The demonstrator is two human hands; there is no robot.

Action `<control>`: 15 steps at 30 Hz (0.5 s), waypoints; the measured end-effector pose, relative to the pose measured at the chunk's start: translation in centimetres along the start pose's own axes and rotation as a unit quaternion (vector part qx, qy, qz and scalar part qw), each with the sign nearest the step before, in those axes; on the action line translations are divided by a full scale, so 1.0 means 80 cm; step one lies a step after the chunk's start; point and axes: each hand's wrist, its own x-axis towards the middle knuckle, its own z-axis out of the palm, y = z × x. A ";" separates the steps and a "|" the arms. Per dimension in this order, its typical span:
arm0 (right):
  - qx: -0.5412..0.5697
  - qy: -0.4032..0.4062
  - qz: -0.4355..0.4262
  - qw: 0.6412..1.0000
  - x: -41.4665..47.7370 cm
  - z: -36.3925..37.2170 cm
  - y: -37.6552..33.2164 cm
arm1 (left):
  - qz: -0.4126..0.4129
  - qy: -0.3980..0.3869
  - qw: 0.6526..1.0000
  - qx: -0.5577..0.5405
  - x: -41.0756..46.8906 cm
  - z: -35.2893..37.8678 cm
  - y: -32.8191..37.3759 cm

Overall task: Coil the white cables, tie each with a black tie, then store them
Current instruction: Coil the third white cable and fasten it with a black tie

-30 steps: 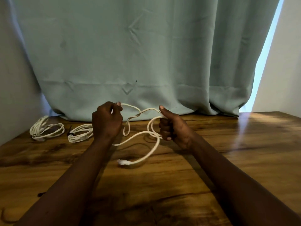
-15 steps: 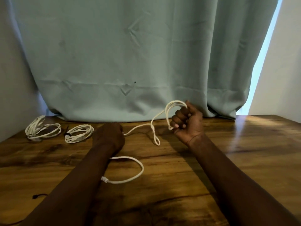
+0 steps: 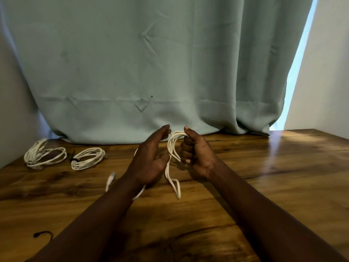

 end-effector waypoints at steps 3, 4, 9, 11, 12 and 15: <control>0.038 -0.043 0.012 0.998 0.001 -0.003 -0.005 | -0.045 -0.047 0.988 -0.137 -0.005 0.014 0.011; 0.053 -0.051 0.010 0.997 0.002 -0.004 -0.006 | -0.053 -0.054 0.989 -0.129 -0.004 0.014 0.010; 0.135 -0.008 -0.037 0.990 0.006 -0.014 -0.019 | -0.098 -0.116 0.977 -0.149 0.001 0.008 -0.001; 0.141 0.052 -0.060 0.987 0.008 -0.020 -0.024 | -0.115 -0.091 0.967 -0.208 0.004 0.005 0.005; 0.138 0.086 -0.071 0.984 0.010 -0.024 -0.026 | -0.118 -0.059 0.966 -0.221 0.006 0.005 0.008; 0.100 0.194 -0.090 0.972 0.012 -0.031 -0.026 | -0.118 0.006 0.967 -0.227 0.009 0.004 0.020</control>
